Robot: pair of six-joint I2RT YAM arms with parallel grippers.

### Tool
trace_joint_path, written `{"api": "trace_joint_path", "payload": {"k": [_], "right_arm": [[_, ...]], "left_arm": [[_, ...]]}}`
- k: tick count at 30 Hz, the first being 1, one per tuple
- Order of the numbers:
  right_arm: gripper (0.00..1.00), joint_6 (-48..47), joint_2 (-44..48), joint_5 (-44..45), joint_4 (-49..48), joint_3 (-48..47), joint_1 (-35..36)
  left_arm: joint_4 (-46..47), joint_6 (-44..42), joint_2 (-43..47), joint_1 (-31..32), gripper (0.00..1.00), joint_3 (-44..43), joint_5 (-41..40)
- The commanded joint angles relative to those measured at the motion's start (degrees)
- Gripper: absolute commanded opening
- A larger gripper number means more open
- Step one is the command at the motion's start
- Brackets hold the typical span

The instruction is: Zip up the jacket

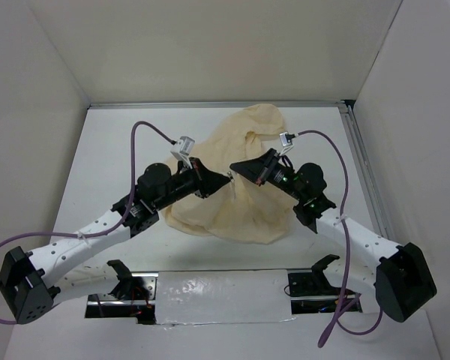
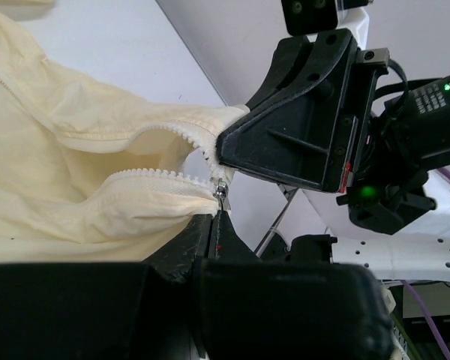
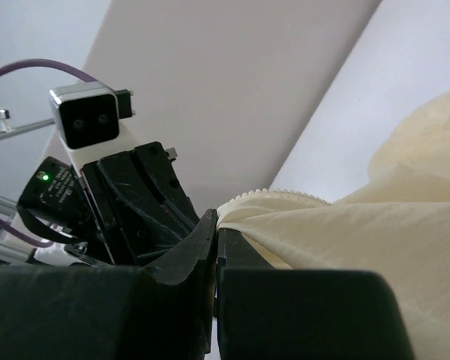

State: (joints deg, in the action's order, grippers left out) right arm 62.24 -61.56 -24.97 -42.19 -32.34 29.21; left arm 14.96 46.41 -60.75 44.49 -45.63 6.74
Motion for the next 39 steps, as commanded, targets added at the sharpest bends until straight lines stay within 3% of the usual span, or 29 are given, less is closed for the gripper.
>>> {"api": "trace_joint_path", "payload": {"k": [1,4,5,8,9,11,12,15,18,22,31,39], "right_arm": [[0.00,-2.89,0.65,1.95,0.86,-7.21,-1.18],[0.01,-9.75,2.14,2.11,13.69,-9.50,0.05],[0.06,-10.90,2.75,2.99,18.76,-9.59,0.93],[0.32,-16.70,5.22,5.10,28.26,-9.93,2.77],[0.48,-18.19,5.74,5.20,30.13,-10.03,3.22],[0.55,-20.92,7.68,6.77,35.07,-9.59,4.80],[0.63,-21.54,8.47,6.95,35.68,-9.06,5.41],[0.67,-23.47,12.15,8.62,38.58,-7.30,7.25],[0.67,-26.55,13.83,11.78,43.93,-5.99,9.80],[0.66,-30.15,14.71,16.70,44.13,-3.53,13.76],[0.63,-33.67,7.17,38.48,44.39,-5.19,23.17],[0.61,-37.71,2.59,37.80,38.34,-6.51,24.66]], "left_arm": [[-6.17,-2.29,0.28,0.86,0.00,0.89,4.51],[-7.75,-1.68,-0.51,0.69,0.00,-1.39,0.91],[-8.10,-1.33,-0.68,0.60,0.00,-1.74,0.21],[-8.89,0.52,-1.39,0.16,0.00,-3.33,-2.52],[-9.85,2.00,-1.82,0.07,0.00,-4.29,-4.00],[-12.14,2.98,-2.44,-0.11,0.00,-5.87,-5.07],[-12.67,4.29,-2.53,-0.19,0.00,-6.23,-5.86],[-12.33,5.09,-2.27,-0.19,0.00,-5.97,-6.30],[-12.33,6.15,-1.39,-0.28,0.00,-5.44,-6.48],[-12.59,6.32,-0.25,-0.28,0.00,-5.00,-5.78],[-13.56,6.14,1.07,-0.28,0.00,-5.09,-5.07],[-13.73,6.06,1.08,-0.28,0.00,-5.09,-4.37]]}}
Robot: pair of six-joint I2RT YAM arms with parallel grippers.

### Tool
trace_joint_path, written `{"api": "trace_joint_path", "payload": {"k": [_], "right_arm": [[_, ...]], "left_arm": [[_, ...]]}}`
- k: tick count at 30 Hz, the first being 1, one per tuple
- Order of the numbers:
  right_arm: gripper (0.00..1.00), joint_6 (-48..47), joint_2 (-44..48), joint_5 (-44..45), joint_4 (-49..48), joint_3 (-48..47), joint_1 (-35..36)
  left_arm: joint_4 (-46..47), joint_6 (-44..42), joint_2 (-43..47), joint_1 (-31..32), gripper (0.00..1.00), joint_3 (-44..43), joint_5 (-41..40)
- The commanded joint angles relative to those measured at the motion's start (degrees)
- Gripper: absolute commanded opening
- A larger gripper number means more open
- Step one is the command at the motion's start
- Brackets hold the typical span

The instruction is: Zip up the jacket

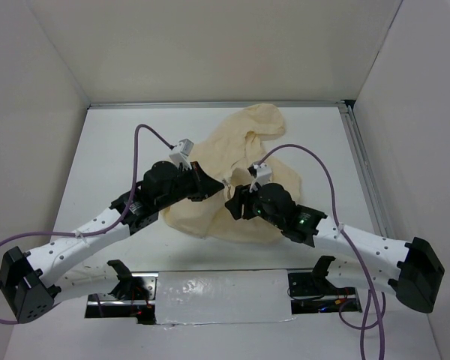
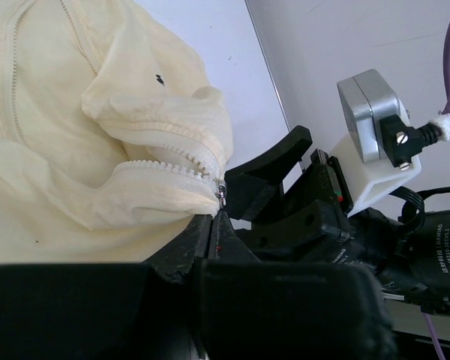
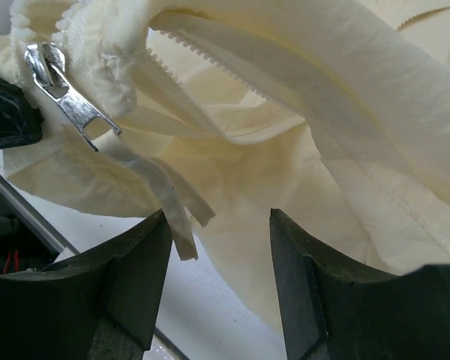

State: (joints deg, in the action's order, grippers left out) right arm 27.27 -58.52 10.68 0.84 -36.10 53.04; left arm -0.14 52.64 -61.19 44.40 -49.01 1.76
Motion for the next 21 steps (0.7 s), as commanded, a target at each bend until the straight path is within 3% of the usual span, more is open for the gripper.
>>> {"api": "trace_joint_path", "payload": {"k": [1,4,7,9,12,13,21], "right_arm": [[0.60,-3.70,-0.80,1.63,-5.93,-2.92,0.84],[0.55,-5.20,-1.77,0.23,-8.04,-3.62,0.84],[0.36,-5.56,-2.56,-1.54,-8.66,-4.33,1.10],[0.31,-5.82,-1.69,-1.10,-8.58,-3.90,1.37],[0.05,-5.91,1.03,-0.83,-8.06,-2.93,1.54],[0.00,-5.56,1.65,-0.92,-7.09,-3.01,1.63],[0.00,-3.10,5.62,-11.80,15.11,-13.37,1.28]], "left_arm": [[1.37,-0.26,1.34,-0.28,0.00,-1.79,0.70],[0.93,0.35,0.55,-0.19,0.00,-1.79,0.79],[0.85,0.36,0.11,-0.19,0.00,-1.79,0.79],[0.84,0.27,0.02,-0.19,0.00,-1.87,0.79],[0.85,-0.52,0.02,-0.19,0.00,-1.79,0.44],[0.93,-0.87,-0.16,-0.19,0.00,-1.87,0.26],[-2.58,-3.59,-1.83,-0.28,0.00,-2.40,-1.41]]}}
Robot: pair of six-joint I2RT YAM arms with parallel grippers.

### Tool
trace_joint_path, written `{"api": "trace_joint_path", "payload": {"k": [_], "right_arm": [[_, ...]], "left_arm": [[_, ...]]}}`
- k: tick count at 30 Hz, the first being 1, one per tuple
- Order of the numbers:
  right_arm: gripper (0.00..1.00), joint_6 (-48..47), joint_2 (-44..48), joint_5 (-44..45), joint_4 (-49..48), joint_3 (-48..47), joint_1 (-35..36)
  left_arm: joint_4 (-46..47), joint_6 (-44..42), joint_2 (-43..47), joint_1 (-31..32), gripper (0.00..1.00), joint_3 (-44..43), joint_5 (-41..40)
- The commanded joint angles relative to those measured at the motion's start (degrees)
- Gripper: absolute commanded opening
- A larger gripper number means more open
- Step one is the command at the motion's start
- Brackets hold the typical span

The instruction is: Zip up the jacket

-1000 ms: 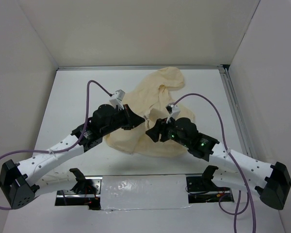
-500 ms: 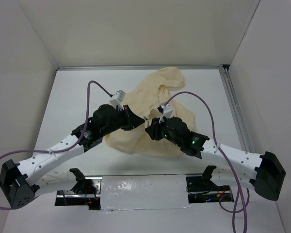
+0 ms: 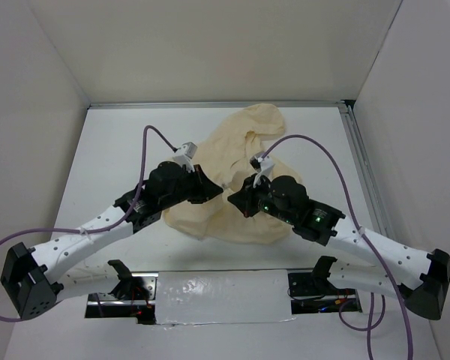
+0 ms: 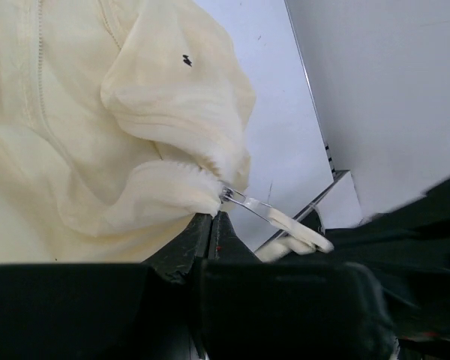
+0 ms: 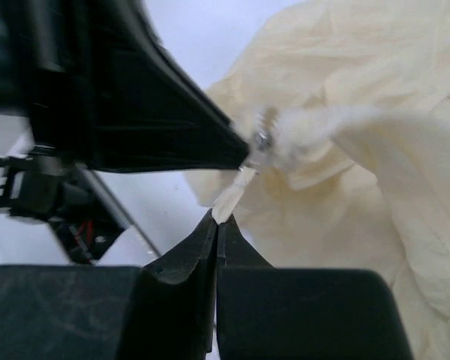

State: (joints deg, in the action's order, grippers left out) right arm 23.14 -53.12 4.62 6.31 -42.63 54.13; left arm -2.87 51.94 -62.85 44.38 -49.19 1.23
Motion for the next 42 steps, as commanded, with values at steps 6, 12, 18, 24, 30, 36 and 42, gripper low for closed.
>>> {"api": "trace_joint_path", "payload": {"k": [6,12,18,24,30,36,42], "right_arm": [[0.00,4.28,-3.03,-5.60,9.96,-14.14,-2.00],[0.00,15.07,-11.01,5.10,10.47,-21.96,-9.12],[0.00,19.84,-17.97,-2.51,5.92,-23.81,-12.99],[0.00,14.15,-20.52,4.94,0.55,-23.81,-13.78],[0.00,9.83,-23.34,6.71,1.61,-22.15,-15.89],[0.00,7.19,-30.45,9.79,-1.11,-26.97,-24.04],[0.00,4.56,-48.70,7.94,-2.79,-41.98,-33.98]], "left_arm": [[-1.69,-6.77,-1.13,-0.08,0.00,-3.10,2.01],[-4.50,-8.17,2.02,1.58,0.00,-0.82,7.20],[-8.81,-8.35,3.79,3.25,0.00,1.55,12.38],[-10.57,-7.82,4.31,3.96,0.00,5.50,21.24],[-11.80,-8.61,6.77,4.40,0.00,7.79,27.41],[-18.82,-11.08,10.99,4.49,0.00,6.99,32.24],[-20.42,-8.53,14.07,4.84,0.00,15.52,37.42]]}}
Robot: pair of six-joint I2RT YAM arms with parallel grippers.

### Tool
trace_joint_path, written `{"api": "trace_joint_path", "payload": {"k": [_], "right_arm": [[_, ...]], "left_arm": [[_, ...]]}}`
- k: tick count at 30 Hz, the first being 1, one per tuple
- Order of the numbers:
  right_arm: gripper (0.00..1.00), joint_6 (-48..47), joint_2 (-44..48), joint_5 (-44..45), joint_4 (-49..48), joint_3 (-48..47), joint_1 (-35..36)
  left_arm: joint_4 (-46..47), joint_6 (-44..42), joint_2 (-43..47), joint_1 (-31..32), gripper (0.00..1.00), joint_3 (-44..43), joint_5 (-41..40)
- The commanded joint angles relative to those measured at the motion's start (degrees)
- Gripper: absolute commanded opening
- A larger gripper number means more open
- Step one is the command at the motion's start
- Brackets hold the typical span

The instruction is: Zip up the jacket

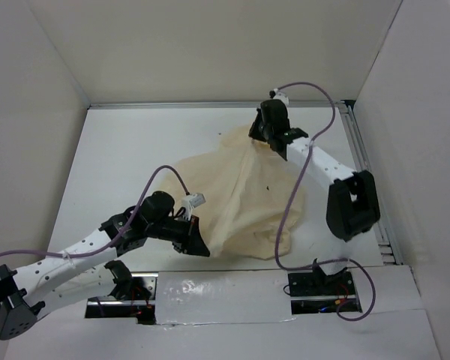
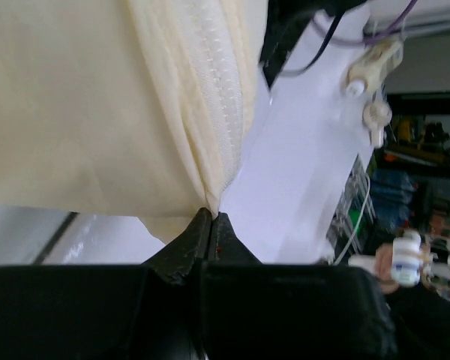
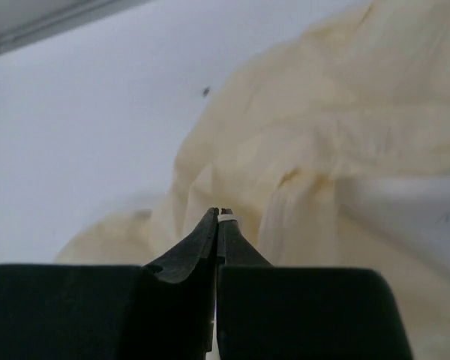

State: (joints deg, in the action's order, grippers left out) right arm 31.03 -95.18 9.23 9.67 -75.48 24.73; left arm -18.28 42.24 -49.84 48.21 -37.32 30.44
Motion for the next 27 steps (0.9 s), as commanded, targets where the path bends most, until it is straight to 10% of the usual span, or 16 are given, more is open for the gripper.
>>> {"api": "trace_joint_path", "payload": {"k": [1,13,20,22,24,25,27], "right_arm": [[0.00,-3.69,-8.60,3.51,-6.16,-11.33,-5.47],[0.00,-8.52,-40.43,1.15,1.58,-60.20,-12.78],[0.08,-10.81,-26.57,-17.56,-2.55,-37.66,-12.08],[0.38,-12.03,-22.35,-22.39,-3.25,-27.99,-11.81],[0.71,-13.61,-16.81,-21.89,-1.86,-21.68,-11.29],[0.91,-13.71,-15.23,-21.11,0.15,-20.24,-11.20],[0.94,-13.97,-10.22,-18.29,1.57,-15.52,-11.63]], "left_arm": [[-4.66,1.53,1.41,1.01,0.00,4.70,9.54],[-7.03,6.89,0.98,1.98,0.00,14.30,16.41],[-8.17,6.28,-3.68,1.98,0.00,7.45,5.71],[-8.35,6.02,-4.38,1.81,0.30,4.64,2.71],[-9.66,5.75,-4.73,1.19,0.96,2.35,-0.96],[-10.19,5.92,-5.26,1.02,0.99,-0.53,-2.30],[-11.24,5.05,-5.53,-0.04,0.99,-5.19,-6.06]]}}
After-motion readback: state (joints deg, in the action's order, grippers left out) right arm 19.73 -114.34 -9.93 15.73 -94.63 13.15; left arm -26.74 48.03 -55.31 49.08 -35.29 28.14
